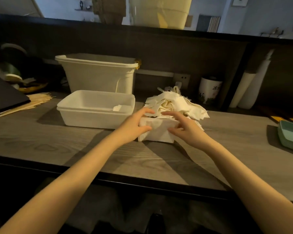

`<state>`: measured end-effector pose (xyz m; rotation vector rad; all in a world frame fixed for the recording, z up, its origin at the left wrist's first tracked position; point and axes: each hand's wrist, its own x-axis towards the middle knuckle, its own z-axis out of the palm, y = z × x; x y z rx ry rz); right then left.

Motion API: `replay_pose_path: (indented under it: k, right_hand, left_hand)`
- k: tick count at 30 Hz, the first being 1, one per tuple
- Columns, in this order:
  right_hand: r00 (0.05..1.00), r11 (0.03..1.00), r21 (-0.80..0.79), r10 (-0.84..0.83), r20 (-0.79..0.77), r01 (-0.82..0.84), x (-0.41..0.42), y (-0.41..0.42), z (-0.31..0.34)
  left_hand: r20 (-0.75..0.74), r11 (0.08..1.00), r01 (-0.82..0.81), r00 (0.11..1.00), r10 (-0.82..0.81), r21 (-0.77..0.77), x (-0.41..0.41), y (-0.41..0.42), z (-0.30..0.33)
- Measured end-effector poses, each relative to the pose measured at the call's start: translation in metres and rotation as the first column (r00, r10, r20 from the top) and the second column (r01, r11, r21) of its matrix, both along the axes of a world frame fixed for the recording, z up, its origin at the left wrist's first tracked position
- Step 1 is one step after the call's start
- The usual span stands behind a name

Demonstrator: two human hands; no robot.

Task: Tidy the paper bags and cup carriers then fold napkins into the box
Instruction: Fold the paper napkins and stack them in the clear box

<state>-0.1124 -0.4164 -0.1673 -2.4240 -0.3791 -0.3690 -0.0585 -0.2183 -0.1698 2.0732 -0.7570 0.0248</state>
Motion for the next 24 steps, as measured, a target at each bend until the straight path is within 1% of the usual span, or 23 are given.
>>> replay_pose_path:
  k: [4, 7, 9, 11, 13, 16, 18, 20, 22, 24]
  right_hand:
    - [0.998, 1.0, 0.001, 0.015, -0.059, -0.015, -0.006, 0.004, -0.013]
    - [0.994, 0.994, 0.107, -0.021, -0.107, 0.032, -0.007, 0.013, -0.018]
    - [0.998, 0.986, 0.157, -0.045, -0.053, 0.052, -0.008, 0.02, -0.016]
    - [0.999, 0.968, 0.246, -0.048, 0.012, 0.043, -0.009, 0.025, -0.013]
    - [0.998, 0.947, 0.318, -0.057, 0.002, 0.054, -0.007, 0.026, -0.011]
    - [0.985, 0.942, 0.312, -0.08, -0.151, 0.125, -0.005, 0.023, -0.017]
    - [0.975, 0.926, 0.344, -0.09, -0.204, 0.158, -0.004, 0.022, -0.018]
    - [0.98, 0.858, 0.485, -0.097, -0.173, 0.17, -0.001, 0.022, -0.013]
    - [0.983, 0.782, 0.596, -0.13, -0.131, 0.183, 0.003, 0.024, -0.002]
    - [0.982, 0.736, 0.65, -0.151, -0.113, 0.188, 0.006, 0.028, 0.011]
  left_hand:
    - [-0.003, 0.998, 0.008, 1.0, -0.008, 0.067, -0.007, -0.001, -0.008]
    - [-0.023, 0.998, 0.002, 1.0, 0.0, 0.064, -0.01, -0.005, -0.011]
    - [0.022, 1.0, -0.019, 1.0, 0.019, 0.022, -0.012, -0.008, -0.01]
    - [0.066, 0.997, -0.059, 0.996, 0.062, -0.057, -0.013, -0.01, -0.007]
    - [0.072, 0.992, -0.087, 0.993, 0.094, -0.091, -0.01, -0.008, -0.003]
    - [-0.006, 0.994, -0.103, 0.995, 0.103, -0.033, -0.006, -0.002, -0.005]
    - [-0.021, 0.994, -0.112, 0.993, 0.112, -0.012, -0.006, 0.0, -0.005]
    - [-0.036, 0.994, -0.107, 0.994, 0.105, -0.036, -0.007, 0.001, -0.001]
    - [-0.145, 0.994, -0.053, 0.989, 0.038, -0.096, -0.009, 0.003, 0.006]
    - [-0.272, 0.988, 0.015, 0.961, -0.057, -0.152, -0.01, 0.005, 0.015]
